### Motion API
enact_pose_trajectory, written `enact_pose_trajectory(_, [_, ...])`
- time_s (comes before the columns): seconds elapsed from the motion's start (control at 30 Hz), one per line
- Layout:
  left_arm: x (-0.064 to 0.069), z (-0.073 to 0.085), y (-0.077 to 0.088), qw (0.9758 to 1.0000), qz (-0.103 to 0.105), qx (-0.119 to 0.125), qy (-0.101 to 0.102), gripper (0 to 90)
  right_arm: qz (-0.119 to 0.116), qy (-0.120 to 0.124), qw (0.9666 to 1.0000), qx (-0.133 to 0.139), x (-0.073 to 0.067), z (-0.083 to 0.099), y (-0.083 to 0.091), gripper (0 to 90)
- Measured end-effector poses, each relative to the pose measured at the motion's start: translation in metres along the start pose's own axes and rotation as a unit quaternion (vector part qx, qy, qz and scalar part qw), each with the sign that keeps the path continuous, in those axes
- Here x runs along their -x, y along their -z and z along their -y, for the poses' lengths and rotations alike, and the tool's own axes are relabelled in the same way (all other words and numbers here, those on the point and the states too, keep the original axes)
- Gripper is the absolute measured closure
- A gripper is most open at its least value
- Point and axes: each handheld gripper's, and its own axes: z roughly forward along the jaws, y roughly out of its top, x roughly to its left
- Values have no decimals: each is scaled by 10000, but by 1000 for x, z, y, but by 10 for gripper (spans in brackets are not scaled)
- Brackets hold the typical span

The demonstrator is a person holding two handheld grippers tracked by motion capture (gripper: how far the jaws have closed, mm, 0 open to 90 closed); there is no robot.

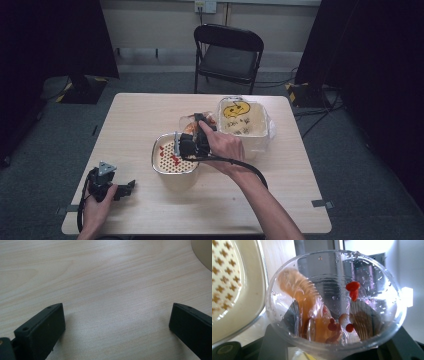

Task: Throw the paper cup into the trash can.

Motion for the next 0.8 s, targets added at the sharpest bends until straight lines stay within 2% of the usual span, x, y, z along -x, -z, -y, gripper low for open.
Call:
enact_pose_trajectory(0.07, [0, 0, 0, 10000, 0, -1, -1, 0, 4, 51, 10000, -64, -3, -1, 0, 467])
enact_pose_trajectory(0.1, [0, 0, 0, 10000, 0, 1, 1, 0, 35, 176, 9998, -43, -5, -3, -1, 468])
enact_pose_trajectory(0.2, [0, 0, 0, 10000, 3, 1, 4, 0, 56, 328, 9994, -104, -9, -4, -2, 469])
enact_pose_trajectory(0.33, [0, 0, 0, 10000, 1, 1, 3, 0, 167, 737, 9970, -163, -15, -7, -3, 470])
enact_pose_trajectory(0.5, [0, 0, 0, 10000, 2, 1, -1, 0, 258, 1009, 9944, -202, -17, -10, -3, 472])
enact_pose_trajectory(0.63, [0, 0, 0, 10000, 0, 1, 1, 0, 406, 1373, 9894, -240, -23, -9, -5, 474])
enact_pose_trajectory(0.7, [0, 0, 0, 10000, 1, 0, 1, 0, 540, 1638, 9846, -300, -25, -8, -5, 474])
enact_pose_trajectory(0.73, [0, 0, 0, 10000, 1, 0, 0, 0, 591, 1678, 9834, -353, -26, -8, -4, 475])
enact_pose_trajectory(0.8, [0, 0, 0, 10000, 1, 1, 0, 0, 733, 1910, 9783, -335, -26, -8, -4, 475])
